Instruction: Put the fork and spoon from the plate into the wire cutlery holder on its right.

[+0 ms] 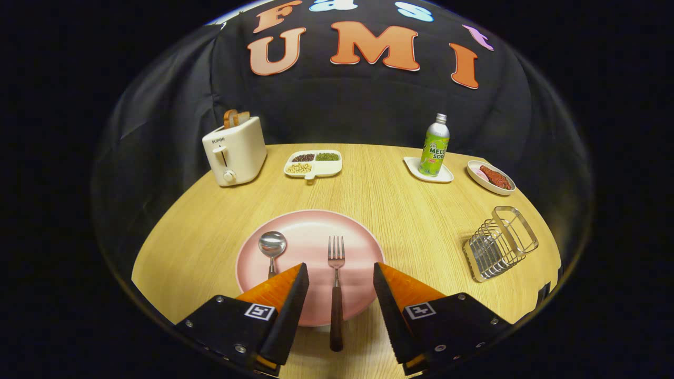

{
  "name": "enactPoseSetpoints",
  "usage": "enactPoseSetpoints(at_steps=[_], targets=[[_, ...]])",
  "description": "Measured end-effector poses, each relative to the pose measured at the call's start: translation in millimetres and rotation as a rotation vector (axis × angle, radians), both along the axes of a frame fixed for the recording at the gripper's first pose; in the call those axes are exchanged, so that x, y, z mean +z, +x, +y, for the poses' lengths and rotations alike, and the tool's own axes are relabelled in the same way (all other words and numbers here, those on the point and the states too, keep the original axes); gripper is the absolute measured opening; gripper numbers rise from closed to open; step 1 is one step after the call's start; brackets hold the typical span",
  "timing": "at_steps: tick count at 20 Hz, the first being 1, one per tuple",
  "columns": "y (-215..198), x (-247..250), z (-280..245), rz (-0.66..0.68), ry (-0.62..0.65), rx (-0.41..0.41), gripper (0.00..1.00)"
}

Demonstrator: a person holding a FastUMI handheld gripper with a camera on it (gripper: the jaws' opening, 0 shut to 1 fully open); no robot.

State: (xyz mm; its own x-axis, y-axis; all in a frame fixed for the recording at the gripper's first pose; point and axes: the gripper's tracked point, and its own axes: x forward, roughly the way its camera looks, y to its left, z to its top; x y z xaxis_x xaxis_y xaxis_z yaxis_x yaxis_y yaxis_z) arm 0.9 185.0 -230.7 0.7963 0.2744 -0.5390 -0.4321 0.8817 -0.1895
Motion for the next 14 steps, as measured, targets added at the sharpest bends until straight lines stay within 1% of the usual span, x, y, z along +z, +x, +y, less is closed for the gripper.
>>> enactPoseSetpoints(at_steps=[3, 4, 6, 7, 8, 9, 10, 11, 12, 14], targets=[[6.8, -23.1, -1.7, 0.054, -0.055, -0.012, 0.62], [9.5, -27.0, -1.1, 0.064, -0.057, -0.014, 0.55], [12.1, -32.2, 0.3, 0.083, -0.058, -0.018, 0.46], [13.5, -34.3, -0.7, 0.084, -0.062, -0.022, 0.43], [14.9, -35.7, -1.1, 0.086, -0.067, -0.022, 0.37], [15.4, -38.4, -1.0, 0.093, -0.073, -0.021, 0.34], [15.4, -41.0, -0.6, 0.100, -0.080, -0.019, 0.26], [15.3, -44.1, -1.6, 0.108, -0.090, -0.016, 0.23], [15.0, -48.5, -1.8, 0.121, -0.103, -0.013, 0.17], [14.5, -55.1, -1.7, 0.139, -0.116, -0.010, 0.12]])
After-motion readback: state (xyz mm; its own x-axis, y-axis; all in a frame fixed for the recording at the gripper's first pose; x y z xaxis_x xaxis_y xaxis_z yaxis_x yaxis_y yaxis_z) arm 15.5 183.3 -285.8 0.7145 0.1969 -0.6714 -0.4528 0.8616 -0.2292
